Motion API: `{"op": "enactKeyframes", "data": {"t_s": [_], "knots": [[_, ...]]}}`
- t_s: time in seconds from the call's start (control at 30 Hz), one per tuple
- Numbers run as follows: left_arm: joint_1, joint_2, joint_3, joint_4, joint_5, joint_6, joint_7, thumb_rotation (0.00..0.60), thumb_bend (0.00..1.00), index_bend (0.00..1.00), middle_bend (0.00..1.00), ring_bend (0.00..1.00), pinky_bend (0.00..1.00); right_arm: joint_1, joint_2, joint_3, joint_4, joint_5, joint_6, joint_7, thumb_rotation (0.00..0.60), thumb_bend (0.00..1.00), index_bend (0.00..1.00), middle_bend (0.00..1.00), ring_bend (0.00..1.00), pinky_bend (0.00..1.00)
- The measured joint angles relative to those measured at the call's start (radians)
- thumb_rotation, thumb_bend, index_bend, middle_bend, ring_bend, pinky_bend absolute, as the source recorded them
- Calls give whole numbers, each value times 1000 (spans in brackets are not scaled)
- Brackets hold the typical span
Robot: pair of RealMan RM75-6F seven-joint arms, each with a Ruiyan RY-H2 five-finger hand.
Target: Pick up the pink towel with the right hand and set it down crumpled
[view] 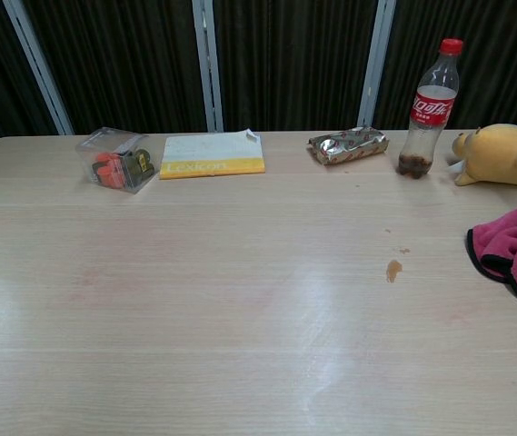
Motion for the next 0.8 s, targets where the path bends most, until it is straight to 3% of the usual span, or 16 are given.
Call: {"op": "enactKeyframes", "data": {"t_s": [0.1,0.17,0.23,0.3,0.4,0.57,0.8], "knots": [[-1,1,1,-3,-4,-4,-1,600,0,0,0,0,0,15,-27,1,52,1,-22,9,600,113,241,105,0,171],[-2,2,1,-4,-7,-7,-1,600,0,0,0,0,0,26,-46,1,89,1,-40,13,600,196,301,164,32,267],[-3,3,1,-6,-10,-10,-2,600,0,0,0,0,0,38,-62,1,118,-1,-60,19,600,264,403,265,129,397],[-3,3,0,-7,-13,-13,-4,600,0,0,0,0,0,44,-74,0,139,-11,-63,32,600,327,538,429,312,548],[-5,3,-1,-9,-17,-16,-4,600,0,0,0,0,0,48,-93,-3,160,-48,-49,73,600,363,660,573,463,662],[-5,3,-1,-11,-15,-14,-6,600,0,0,0,0,0,49,-116,-17,165,-142,-7,161,600,389,742,631,525,753],[-3,2,0,-10,-8,-5,-14,600,0,0,0,0,0,51,-126,-22,55,-192,44,175,600,391,744,633,530,760]]}}
